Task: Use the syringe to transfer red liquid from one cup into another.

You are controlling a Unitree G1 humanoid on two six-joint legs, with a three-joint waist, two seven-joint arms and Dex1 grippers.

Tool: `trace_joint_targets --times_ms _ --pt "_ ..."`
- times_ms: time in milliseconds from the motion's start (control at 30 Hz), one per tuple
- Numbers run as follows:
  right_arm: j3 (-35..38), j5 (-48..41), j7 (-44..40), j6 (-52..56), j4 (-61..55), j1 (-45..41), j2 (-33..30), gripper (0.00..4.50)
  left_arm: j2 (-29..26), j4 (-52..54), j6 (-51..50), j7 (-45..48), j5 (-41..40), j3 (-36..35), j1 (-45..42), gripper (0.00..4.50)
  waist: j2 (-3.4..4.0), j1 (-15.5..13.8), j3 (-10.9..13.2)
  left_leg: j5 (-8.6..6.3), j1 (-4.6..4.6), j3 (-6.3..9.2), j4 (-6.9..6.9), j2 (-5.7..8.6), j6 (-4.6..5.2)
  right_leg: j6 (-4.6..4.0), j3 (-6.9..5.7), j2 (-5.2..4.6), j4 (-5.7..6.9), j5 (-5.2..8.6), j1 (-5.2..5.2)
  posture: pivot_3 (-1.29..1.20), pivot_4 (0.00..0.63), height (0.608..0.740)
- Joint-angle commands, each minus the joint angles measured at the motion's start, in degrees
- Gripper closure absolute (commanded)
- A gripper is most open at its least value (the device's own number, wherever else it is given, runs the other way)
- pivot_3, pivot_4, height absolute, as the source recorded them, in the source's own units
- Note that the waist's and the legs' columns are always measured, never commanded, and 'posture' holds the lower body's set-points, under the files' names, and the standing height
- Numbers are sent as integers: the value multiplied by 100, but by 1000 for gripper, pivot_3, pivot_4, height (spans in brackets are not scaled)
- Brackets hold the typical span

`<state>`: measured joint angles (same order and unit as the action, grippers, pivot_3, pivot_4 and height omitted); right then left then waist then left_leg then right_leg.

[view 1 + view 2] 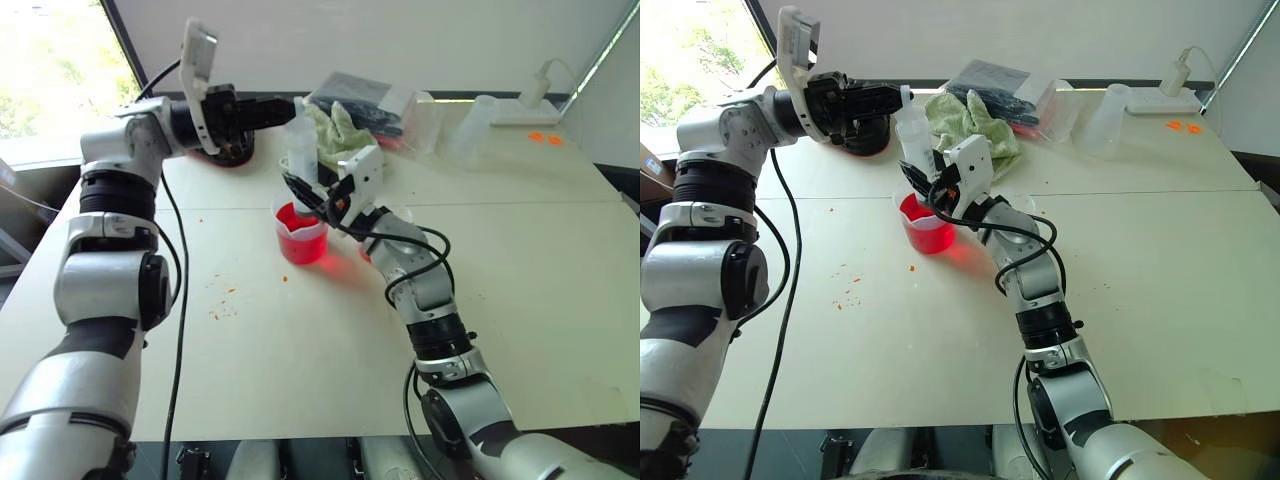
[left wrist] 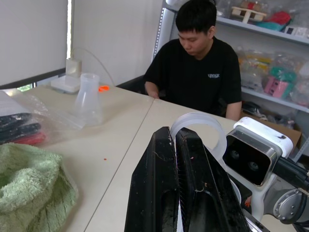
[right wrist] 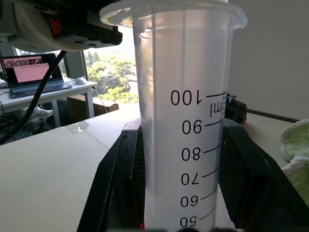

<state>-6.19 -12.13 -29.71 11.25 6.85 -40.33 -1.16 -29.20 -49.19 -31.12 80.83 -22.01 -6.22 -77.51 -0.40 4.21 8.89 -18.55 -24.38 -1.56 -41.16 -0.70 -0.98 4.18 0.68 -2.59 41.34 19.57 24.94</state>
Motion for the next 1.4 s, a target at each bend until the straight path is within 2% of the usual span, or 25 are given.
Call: trace_joint_targets --times_ms 33,833,1133,1233,1333,1400 --pt "-417 12 -211 -40 -145 87 180 3078 -49 195 100 -297 -350 -465 -626 4445 0 -1 0 0 0 0 0 0 0 0 0 0 0 0 0 0 150 711" --pt "-511 82 -229 -70 -140 258 258 3078 -106 -78 239 -297 -310 -506 -818 4445 0 0 0 0 1 0 0 0 0 0 0 0 0 0 0 0 150 711" --pt "-457 77 -221 -53 -204 152 228 3078 -224 210 489 127 41 -56 -405 4445 0 9 0 0 1 0 1 0 0 0 0 0 0 0 0 0 150 711" --pt "-449 64 -224 -40 -246 145 197 3078 -275 267 307 229 -21 -53 -330 3586 0 7 0 0 1 0 1 0 0 0 0 0 0 0 0 0 150 711" --pt "-456 65 -228 -52 -259 143 154 3078 -297 376 347 205 1 -39 -271 2269 0 1 0 0 1 0 0 0 0 0 0 0 1 0 0 0 150 711" --pt "-448 62 -236 -54 -264 140 128 3078 -316 444 378 266 -30 -52 -227 1234 0 1 0 0 1 0 0 0 0 0 0 0 0 0 0 0 150 711"
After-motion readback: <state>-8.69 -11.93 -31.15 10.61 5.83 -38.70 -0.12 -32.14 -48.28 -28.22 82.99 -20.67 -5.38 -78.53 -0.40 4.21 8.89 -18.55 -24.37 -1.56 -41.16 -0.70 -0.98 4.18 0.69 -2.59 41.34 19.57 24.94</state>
